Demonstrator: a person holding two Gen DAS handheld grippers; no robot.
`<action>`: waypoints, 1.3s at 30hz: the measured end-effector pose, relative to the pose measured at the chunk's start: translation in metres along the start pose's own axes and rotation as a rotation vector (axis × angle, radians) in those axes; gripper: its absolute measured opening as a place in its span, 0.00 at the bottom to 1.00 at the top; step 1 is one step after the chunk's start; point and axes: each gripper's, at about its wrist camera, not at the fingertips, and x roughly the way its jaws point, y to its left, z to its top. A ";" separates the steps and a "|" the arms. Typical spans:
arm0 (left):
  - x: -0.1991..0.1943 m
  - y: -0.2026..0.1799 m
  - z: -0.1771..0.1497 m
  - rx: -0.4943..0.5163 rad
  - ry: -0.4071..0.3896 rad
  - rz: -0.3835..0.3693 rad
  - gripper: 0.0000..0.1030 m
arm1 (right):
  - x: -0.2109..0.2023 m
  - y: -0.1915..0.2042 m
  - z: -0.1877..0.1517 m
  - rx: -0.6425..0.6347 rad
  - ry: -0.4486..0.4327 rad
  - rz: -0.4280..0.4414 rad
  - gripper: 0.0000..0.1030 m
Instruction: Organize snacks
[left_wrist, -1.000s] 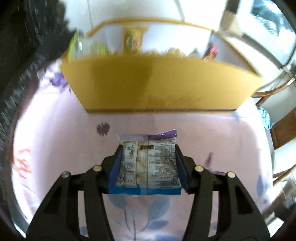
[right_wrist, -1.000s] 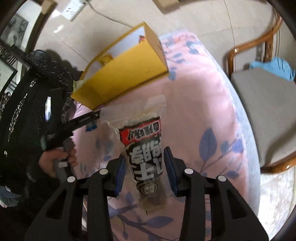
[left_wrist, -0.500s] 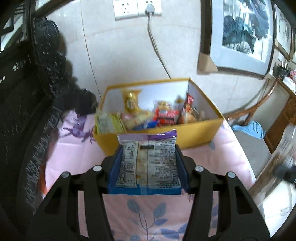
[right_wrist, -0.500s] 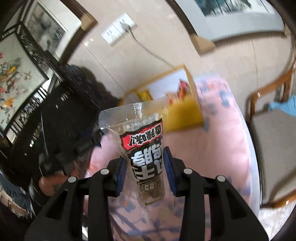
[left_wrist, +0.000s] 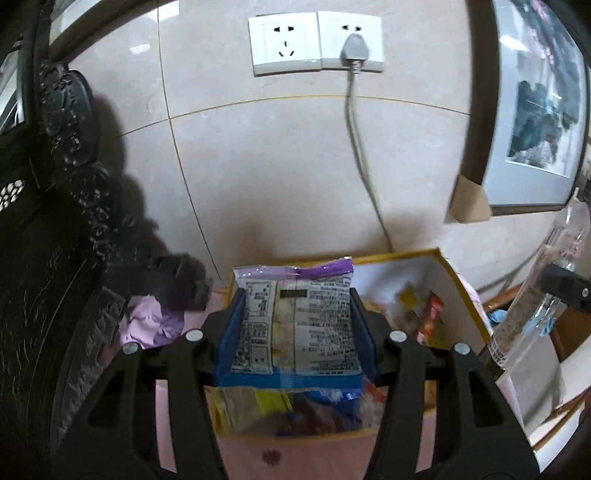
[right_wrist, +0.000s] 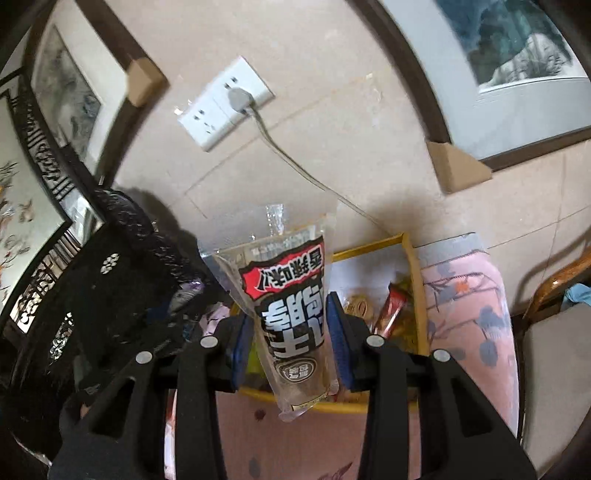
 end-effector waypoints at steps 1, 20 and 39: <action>0.006 0.000 0.002 0.006 0.001 0.008 0.52 | 0.010 -0.003 0.005 0.003 0.006 -0.002 0.38; 0.034 -0.005 -0.009 0.048 0.020 0.120 0.98 | 0.041 0.038 0.002 -0.265 -0.025 -0.338 0.99; -0.145 0.000 -0.058 -0.093 -0.040 -0.039 0.98 | -0.082 0.078 -0.089 -0.302 -0.025 -0.501 0.99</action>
